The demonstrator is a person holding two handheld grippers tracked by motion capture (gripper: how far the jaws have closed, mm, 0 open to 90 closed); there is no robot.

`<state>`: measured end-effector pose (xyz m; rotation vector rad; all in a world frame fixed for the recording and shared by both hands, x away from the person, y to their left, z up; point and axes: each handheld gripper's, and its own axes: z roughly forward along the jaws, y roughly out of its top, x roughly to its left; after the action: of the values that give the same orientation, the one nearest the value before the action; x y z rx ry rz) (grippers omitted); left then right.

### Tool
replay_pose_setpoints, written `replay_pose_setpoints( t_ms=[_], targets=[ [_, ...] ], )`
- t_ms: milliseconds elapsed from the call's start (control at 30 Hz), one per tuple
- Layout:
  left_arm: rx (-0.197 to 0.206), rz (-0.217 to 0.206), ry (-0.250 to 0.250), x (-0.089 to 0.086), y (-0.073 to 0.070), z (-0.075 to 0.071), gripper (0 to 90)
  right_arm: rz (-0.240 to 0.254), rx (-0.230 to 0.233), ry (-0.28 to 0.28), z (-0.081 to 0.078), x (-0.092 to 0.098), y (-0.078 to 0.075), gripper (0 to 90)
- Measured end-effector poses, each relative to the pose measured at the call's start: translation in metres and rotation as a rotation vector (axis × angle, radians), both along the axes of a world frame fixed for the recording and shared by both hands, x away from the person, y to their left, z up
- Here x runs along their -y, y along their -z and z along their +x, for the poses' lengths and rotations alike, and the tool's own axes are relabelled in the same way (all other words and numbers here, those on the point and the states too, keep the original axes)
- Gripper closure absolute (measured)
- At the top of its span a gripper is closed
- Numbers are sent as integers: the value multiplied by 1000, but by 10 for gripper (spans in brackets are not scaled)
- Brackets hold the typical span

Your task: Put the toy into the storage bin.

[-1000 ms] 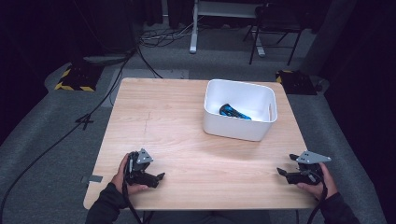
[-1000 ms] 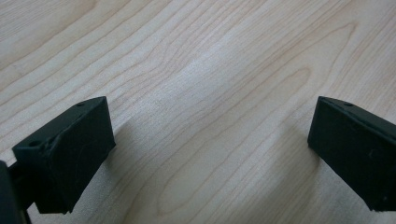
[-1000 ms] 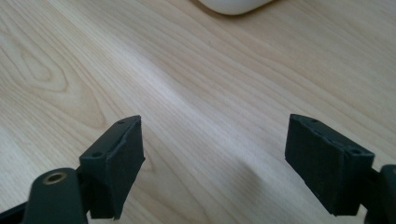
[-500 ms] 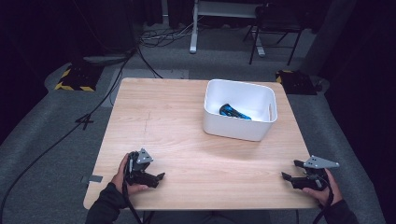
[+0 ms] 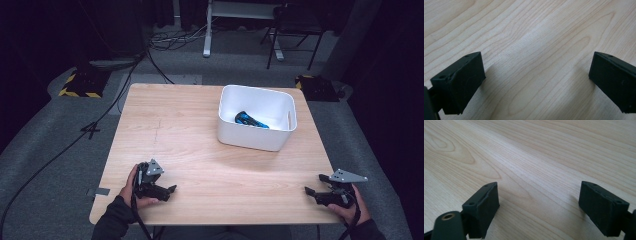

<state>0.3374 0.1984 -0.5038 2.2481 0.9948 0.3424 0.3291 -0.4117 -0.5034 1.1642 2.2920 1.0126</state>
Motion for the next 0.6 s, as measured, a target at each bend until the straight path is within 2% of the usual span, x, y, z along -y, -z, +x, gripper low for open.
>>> replay_pose_setpoints(
  t_ms=[33, 467, 500, 567, 600],
  targets=[
    [-10, -6, -1, 0, 0, 0, 5, 0, 0, -1, 0, 0, 0, 168],
    [-9, 0, -8, 0, 0, -1, 6, 2, 2, -1, 0, 0, 0, 169],
    [5, 6, -3, 0, 0, 0, 6, 2, 1, 1, 0, 0, 0, 169],
    [-3, 0, -4, 0, 0, -1, 6, 2, 1, 1, 0, 0, 0, 169],
    [6, 1, -4, 0, 0, 0, 6, 2, 1, 1, 0, 0, 0, 169]
  ],
)
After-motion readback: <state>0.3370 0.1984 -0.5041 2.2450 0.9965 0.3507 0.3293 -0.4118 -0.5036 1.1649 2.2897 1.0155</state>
